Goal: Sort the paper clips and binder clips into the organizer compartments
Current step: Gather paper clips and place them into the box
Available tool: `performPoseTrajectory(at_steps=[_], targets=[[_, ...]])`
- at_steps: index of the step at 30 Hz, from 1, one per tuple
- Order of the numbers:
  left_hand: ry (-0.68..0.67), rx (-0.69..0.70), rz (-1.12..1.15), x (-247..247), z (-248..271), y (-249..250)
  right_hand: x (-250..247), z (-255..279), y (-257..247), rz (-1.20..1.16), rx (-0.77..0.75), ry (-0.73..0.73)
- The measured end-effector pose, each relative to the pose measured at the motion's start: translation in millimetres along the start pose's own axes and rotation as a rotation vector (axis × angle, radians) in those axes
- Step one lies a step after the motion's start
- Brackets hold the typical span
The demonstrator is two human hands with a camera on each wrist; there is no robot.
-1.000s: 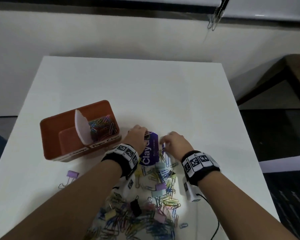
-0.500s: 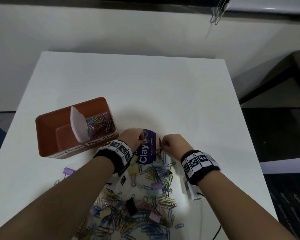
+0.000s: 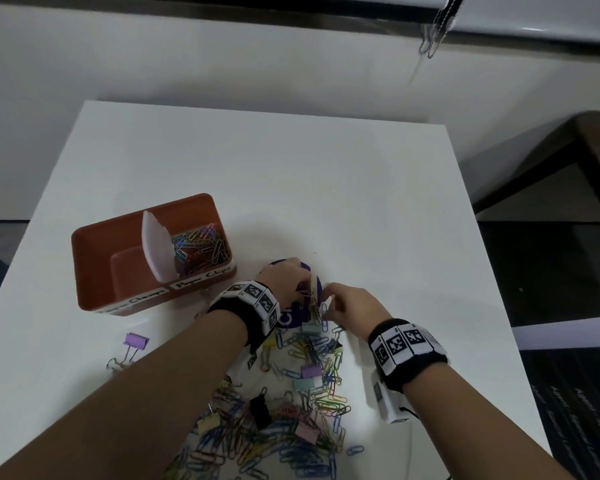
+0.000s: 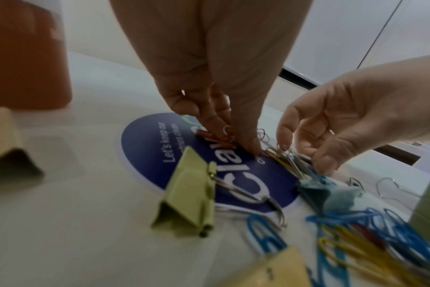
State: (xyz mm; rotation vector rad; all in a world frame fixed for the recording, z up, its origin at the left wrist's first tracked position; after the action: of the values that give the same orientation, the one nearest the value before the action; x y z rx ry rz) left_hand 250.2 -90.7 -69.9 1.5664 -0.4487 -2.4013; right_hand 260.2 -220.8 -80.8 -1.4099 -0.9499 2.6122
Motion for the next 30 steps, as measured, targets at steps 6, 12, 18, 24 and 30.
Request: performPoseTrajectory(at_steps=[6, 12, 18, 24, 30], targets=[[0.091, -0.086, -0.056, -0.9, -0.1, -17.3, 3.0, -7.2, -6.7, 0.03, 0.044, 0.099], [0.112, -0.118, -0.183, 1.1, 5.5, -22.9, -1.6, -10.3, -8.7, -0.008, 0.066, 0.201], [0.1, -0.176, -0.104, -1.1, 14.3, -34.4, -20.2, -1.5, -1.4, -0.155, 0.153, 0.309], [0.168, -0.214, 0.161, -8.4, 29.4, -41.5, -2.8, 5.4, 0.8, -0.131, 0.292, 0.206], [0.239, -0.238, 0.259, -15.6, 40.6, -54.1, 5.8, -4.9, 3.5, -0.078, 0.417, 0.223]])
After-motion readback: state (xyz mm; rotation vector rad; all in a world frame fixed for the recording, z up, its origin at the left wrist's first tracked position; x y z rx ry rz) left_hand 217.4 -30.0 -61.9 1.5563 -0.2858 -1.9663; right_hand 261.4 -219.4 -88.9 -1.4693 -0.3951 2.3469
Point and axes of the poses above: each hand's wrist, its own z-axis away from the middle knuckle, its own x-axis out of the palm, y = z × x, the point moved 7 cm from there along -z, towards the middle knuckle, and after that the axes turned 8 degrees about y, right-handed, at the moved point
